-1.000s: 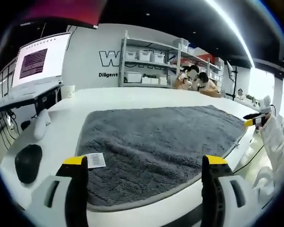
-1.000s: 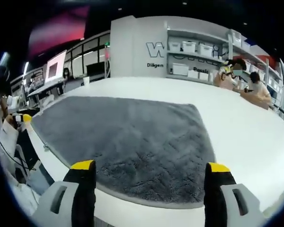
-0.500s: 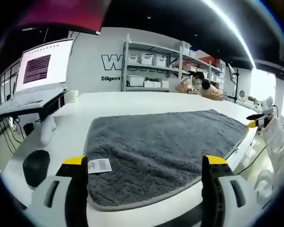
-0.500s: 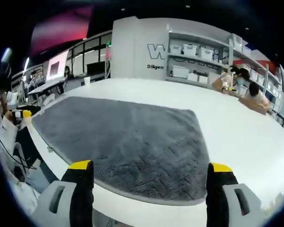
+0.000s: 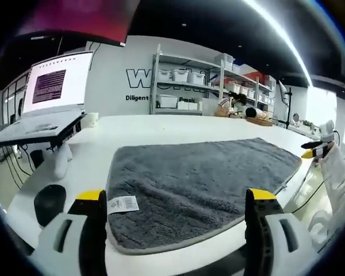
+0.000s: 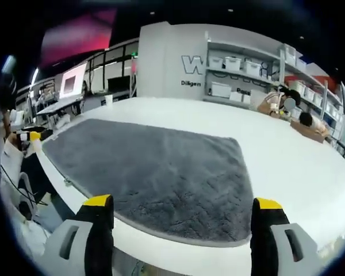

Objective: Open the folded towel by lifting each exposed corner and separating the folded layers until the towel lies flat within the target outline without major curled edges

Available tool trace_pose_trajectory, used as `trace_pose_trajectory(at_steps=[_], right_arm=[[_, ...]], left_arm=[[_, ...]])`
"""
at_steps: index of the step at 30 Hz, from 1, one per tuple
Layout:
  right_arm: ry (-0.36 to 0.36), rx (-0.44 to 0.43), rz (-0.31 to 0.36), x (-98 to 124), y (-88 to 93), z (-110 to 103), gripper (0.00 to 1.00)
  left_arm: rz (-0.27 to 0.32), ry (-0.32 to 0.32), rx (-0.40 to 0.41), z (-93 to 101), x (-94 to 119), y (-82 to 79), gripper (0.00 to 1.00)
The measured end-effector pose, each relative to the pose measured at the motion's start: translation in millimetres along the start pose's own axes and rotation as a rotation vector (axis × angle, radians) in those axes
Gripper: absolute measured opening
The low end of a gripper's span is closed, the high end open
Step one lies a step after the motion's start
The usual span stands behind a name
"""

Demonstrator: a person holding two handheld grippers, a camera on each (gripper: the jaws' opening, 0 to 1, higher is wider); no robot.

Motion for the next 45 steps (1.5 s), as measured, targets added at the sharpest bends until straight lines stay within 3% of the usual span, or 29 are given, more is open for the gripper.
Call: trace_pose_trajectory(at_steps=[7, 10, 45], right_arm=[[-0.023, 0.013, -0.002, 8, -3.3, -9, 0.96], [-0.021, 0.022, -0.003, 9, -5.1, -12, 0.99], [-0.026, 0.029, -0.032, 10, -1.9, -16, 0.99]], left_arm=[[0.034, -0.012, -0.006, 2.7, 10, -9.5, 0.99], [0.062, -0.016, -0.038, 4.2, 11, -13.2, 0.99], [0.056, 0.004, 0.014, -1.1, 12, -5.0, 0.99]])
Point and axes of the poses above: the point that each gripper's makers call its tool centre point, and the gripper's own axes: x roughly backward along the fingers, z roughly to its right, y roughly out of its underside, the point moved 4 cm from there along x, roughly backward along the fingers, and after that the axes turned 3 degrees about -z, right-handed, at the moved point
